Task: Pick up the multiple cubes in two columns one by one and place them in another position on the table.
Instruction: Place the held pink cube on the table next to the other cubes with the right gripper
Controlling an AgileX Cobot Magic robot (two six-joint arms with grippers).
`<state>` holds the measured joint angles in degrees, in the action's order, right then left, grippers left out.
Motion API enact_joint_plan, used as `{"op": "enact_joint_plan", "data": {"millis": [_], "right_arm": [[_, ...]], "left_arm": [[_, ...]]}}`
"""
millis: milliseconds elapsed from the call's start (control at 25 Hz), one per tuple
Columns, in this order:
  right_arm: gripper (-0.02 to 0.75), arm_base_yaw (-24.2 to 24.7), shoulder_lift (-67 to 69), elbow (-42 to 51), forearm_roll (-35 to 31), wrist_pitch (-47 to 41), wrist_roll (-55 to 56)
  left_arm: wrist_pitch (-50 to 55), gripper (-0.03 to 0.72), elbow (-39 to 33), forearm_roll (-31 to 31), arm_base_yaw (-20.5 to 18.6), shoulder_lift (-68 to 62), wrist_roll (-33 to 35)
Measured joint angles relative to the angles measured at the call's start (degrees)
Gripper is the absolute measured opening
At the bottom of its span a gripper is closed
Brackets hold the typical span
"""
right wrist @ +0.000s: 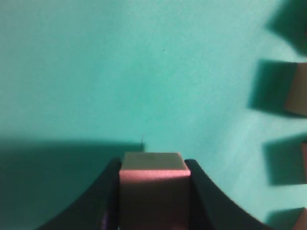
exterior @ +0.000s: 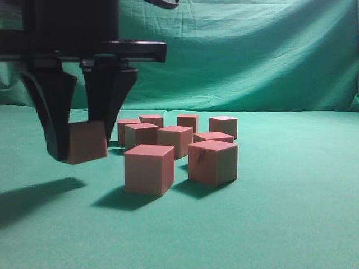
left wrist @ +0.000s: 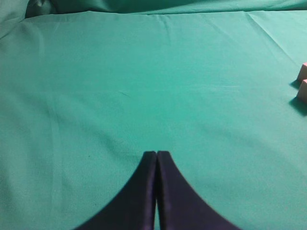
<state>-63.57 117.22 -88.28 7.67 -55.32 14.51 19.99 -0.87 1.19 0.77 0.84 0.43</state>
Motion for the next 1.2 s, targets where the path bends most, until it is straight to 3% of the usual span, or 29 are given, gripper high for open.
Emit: {"op": "enact_joint_plan", "data": {"millis": [760,1040,1200], "right_arm": [[0.260,0.65,0.96,3.30,-0.03,4.03,0.53],[0.637,0.65,0.83,3.40,0.43,4.17,-0.12],[0.643,0.65,-1.35,3.40,4.62,4.56,-0.16]], "left_arm": [[0.00,0.000,0.00,0.00,0.00,0.00,0.00],[0.00,0.000,0.00,0.00,0.00,0.00,0.00],[0.00,0.000,0.00,0.00,0.00,0.00,0.00]]}}
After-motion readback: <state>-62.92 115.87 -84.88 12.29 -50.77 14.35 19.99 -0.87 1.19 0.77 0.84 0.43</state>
